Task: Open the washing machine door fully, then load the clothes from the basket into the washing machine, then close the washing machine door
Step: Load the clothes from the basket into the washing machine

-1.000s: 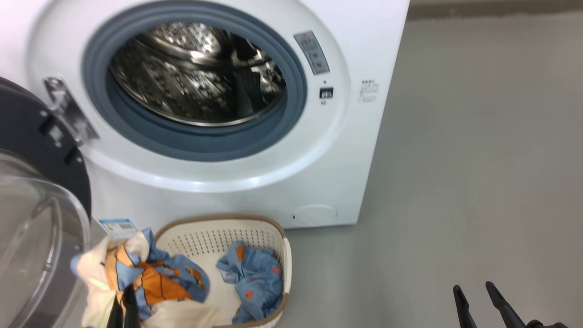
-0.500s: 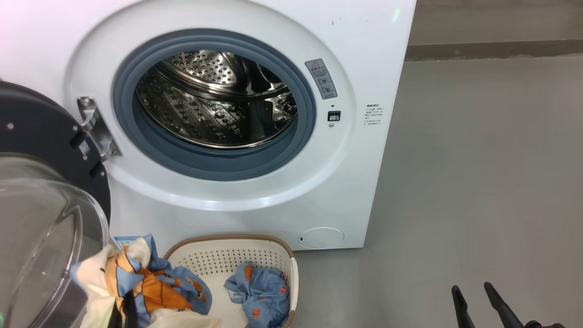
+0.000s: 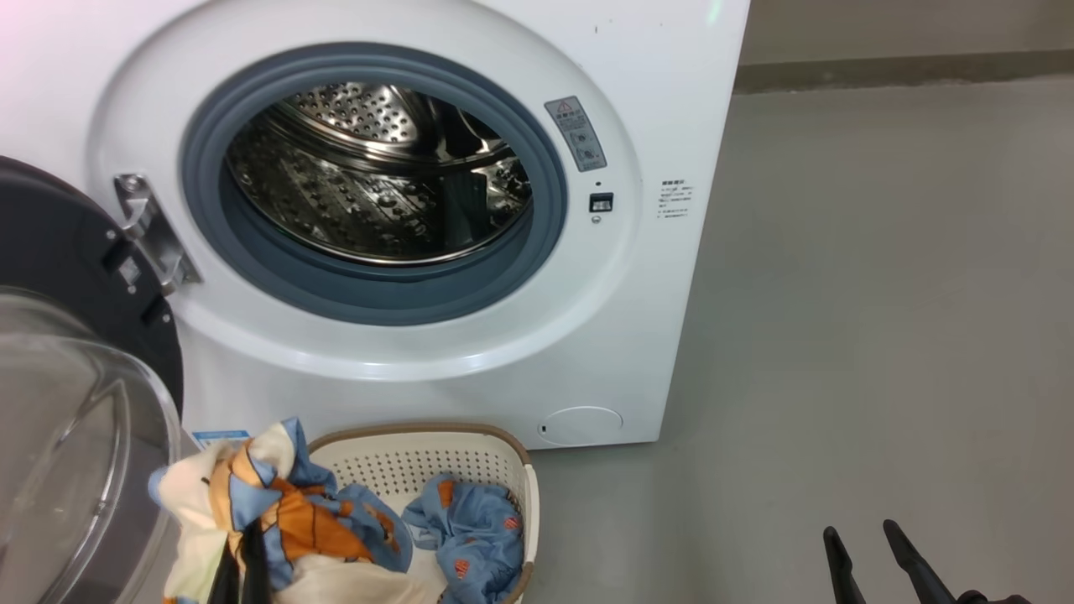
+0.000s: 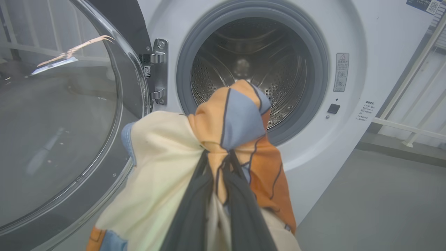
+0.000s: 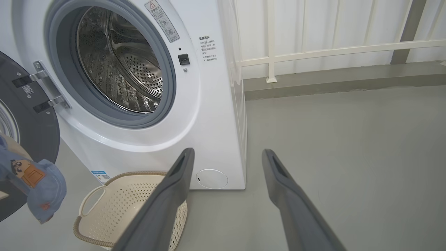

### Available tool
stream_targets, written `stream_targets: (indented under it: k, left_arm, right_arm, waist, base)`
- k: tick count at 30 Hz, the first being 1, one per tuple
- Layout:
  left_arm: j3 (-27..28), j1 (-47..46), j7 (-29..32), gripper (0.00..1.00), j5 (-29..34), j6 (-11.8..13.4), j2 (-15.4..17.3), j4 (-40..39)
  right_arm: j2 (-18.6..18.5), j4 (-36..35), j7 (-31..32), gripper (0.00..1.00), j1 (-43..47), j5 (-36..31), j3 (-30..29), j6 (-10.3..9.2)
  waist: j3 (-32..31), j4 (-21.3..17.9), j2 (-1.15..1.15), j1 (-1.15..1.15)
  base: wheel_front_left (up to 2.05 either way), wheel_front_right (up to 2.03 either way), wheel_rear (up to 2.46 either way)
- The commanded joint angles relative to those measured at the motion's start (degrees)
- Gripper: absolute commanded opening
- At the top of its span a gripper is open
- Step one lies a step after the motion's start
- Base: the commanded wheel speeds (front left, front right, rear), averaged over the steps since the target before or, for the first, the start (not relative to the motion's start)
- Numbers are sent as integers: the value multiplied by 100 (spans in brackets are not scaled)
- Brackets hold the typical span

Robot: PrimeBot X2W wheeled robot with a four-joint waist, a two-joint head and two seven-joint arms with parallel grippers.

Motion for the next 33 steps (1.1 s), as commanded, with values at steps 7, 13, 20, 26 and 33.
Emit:
stream_targets:
  k: [7, 13, 20, 26, 33]
  left_arm:
    - [37, -853, -37, 0, -65, -130, 52, 59]
    - [52, -1554, -37, 0, 24, -218, 62, 630]
    - [274, -2480, -37, 0, 148, -248, 199, 1208]
    - [485, -3531, -37, 0, 247, -286, 466, 1730]
    - [709, -4661, -37, 0, 351, -262, 837, 2509]
  right_arm:
    - [15, -116, -69, 100, -260, 36, 225, 57]
    - [87, -108, -69, 100, -471, 91, 293, 57]
    - [166, -58, -69, 100, -720, 168, 374, 57]
    - [215, 11, -69, 100, -969, 243, 478, 57]
    - [242, 59, -69, 100, -1247, 319, 624, 57]
  waist:
    - [331, -331, 0, 0]
    - [727, -664, 0, 0]
    - [1188, -1042, 0, 0]
    - [1628, -1382, 0, 0]
    - [2087, -1729, 0, 0]
  base:
    - [0, 0, 0]
    - [0, 0, 0]
    - [0, 0, 0]
    - [0, 0, 0]
    - [0, 0, 0]
